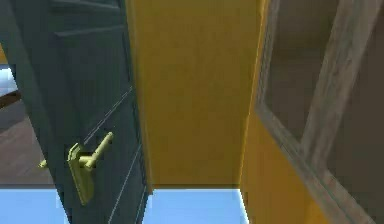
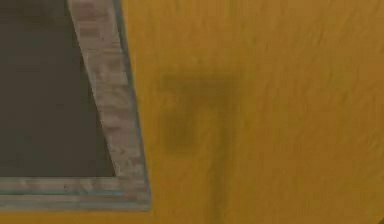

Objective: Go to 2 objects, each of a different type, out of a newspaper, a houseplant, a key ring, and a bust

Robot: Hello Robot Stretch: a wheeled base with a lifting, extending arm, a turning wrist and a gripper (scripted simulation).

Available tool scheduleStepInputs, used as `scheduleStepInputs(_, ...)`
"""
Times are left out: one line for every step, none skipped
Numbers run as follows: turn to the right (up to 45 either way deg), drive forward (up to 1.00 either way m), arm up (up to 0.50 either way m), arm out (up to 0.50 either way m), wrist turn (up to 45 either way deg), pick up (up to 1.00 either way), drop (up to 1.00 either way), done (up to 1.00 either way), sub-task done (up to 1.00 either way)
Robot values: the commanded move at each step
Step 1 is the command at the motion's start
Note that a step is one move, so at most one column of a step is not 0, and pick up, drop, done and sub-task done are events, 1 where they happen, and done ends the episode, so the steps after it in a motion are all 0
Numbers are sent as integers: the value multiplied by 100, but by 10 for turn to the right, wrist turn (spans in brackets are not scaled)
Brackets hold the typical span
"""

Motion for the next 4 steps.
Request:
scheduleStepInputs(-450, 0, 0, 0, 0, 0, 0, 0, 0)
scheduleStepInputs(-450, 0, 0, 0, 0, 0, 0, 0, 0)
scheduleStepInputs(0, 5, 0, 0, 0, 0, 0, 0, 0)
scheduleStepInputs(0, 85, 0, 0, 0, 0, 0, 0, 0)
